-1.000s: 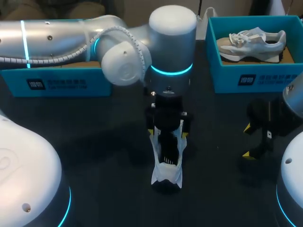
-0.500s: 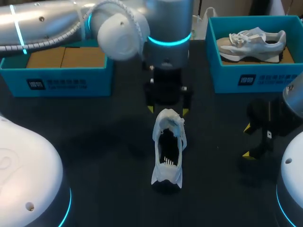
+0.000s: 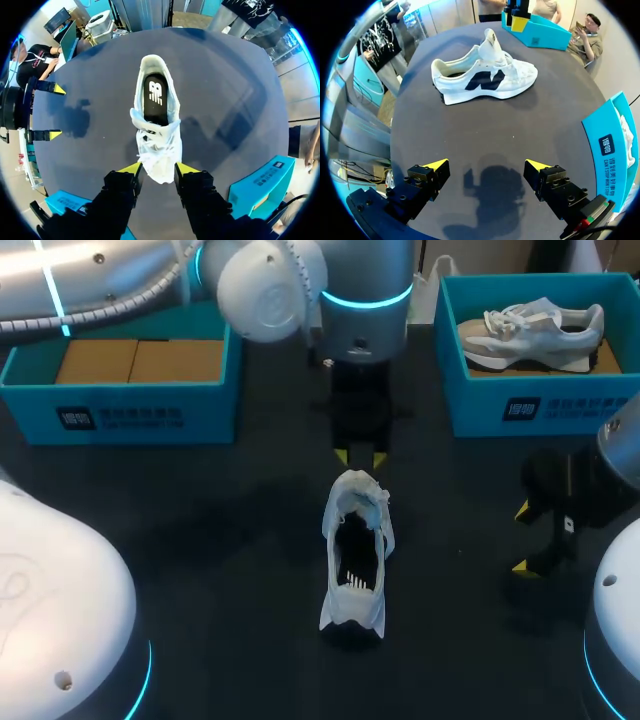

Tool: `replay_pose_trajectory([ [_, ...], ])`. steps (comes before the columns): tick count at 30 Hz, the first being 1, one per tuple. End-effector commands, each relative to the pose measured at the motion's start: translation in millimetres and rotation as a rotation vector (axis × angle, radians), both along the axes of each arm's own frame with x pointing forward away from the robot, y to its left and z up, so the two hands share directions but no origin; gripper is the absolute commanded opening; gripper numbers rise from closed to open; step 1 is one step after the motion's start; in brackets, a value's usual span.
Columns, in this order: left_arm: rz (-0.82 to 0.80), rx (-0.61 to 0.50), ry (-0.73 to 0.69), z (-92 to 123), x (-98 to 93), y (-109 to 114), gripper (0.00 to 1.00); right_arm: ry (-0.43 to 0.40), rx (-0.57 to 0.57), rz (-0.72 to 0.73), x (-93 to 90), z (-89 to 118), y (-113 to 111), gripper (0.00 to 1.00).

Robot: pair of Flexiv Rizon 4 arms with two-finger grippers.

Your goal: Take the shoe out of the shoebox, open the shoe tongue, remove and reinsert the insole, then place the shoe into the shoebox

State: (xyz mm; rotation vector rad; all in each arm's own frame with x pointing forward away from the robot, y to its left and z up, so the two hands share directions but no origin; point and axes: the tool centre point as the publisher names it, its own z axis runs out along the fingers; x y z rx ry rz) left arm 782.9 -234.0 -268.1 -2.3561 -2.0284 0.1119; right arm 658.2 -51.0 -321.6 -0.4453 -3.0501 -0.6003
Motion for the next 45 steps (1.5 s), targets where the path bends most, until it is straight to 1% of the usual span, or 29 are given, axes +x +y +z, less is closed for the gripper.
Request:
replay_pose_trajectory([
  [1, -0.001, -0.008, 0.018, -8.4, -0.8, 0.0, 0.39, -0.002, -0.003, -0.002, -1.4, 0.3, 0.4, 1.00],
  [5, -0.011, -0.027, 0.034, -16.6, -11.0, 0.7, 0.37, -0.002, -0.003, -0.002, -1.4, 0.3, 0.4, 1.00],
  [10, -0.030, -0.019, 0.054, -30.3, -25.8, 1.4, 0.35, -0.002, -0.003, -0.002, -1.4, 0.3, 0.4, 1.00],
  [16, -0.032, -0.031, 0.085, -49.5, -45.3, 9.6, 0.36, -0.002, -0.003, -0.002, -1.4, 0.3, 0.4, 1.00],
  [18, -0.042, -0.039, 0.107, -52.5, -53.8, 13.6, 0.35, -0.002, -0.003, -0.002, -1.4, 0.3, 0.4, 1.00],
  [20, -0.046, -0.035, 0.113, -55.6, -57.5, 15.6, 0.33, -0.002, -0.003, -0.002, -1.4, 0.3, 0.4, 1.00],
  [23, -0.049, -0.043, 0.110, -52.6, -59.2, 19.3, 0.33, -0.002, -0.003, -0.002, -1.4, 0.3, 0.4, 1.00],
  [26, -0.042, -0.069, 0.096, -40.5, -54.4, 18.6, 0.34, -0.002, -0.003, -0.002, -1.4, 0.3, 0.4, 1.00],
  [29, -0.035, -0.080, 0.078, -30.6, -49.0, 13.6, 0.34, -0.002, -0.003, -0.002, -1.4, 0.3, 0.4, 1.00],
  [32, -0.028, -0.084, 0.076, -29.1, -42.9, 5.1, 0.35, -0.002, -0.003, -0.002, -1.4, 0.3, 0.4, 1.00],
  [34, -0.028, -0.075, 0.091, -33.0, -38.3, -3.1, 0.35, -0.002, -0.003, -0.002, -1.4, 0.3, 0.4, 1.00],
  [36, -0.037, -0.059, 0.111, -37.9, -38.0, -10.4, 0.35, -0.002, -0.003, -0.002, -1.4, 0.3, 0.4, 1.00],
  [38, -0.054, -0.047, 0.121, -43.2, -40.8, -15.7, 0.35, -0.002, -0.003, -0.002, -1.4, 0.3, 0.4, 1.00],
  [40, -0.080, -0.026, 0.123, -50.1, -47.7, -18.9, 0.35, -0.002, -0.003, -0.002, -1.4, 0.3, 0.4, 1.00],
  [43, -0.104, -0.011, 0.132, -57.4, -56.4, -14.8, 0.34, -0.002, -0.003, -0.002, -1.4, 0.3, 0.4, 1.00],
  [45, -0.124, -0.004, 0.139, -61.9, -65.2, -5.8, 0.33, -0.002, -0.003, -0.002, -1.4, 0.3, 0.4, 1.00],
])
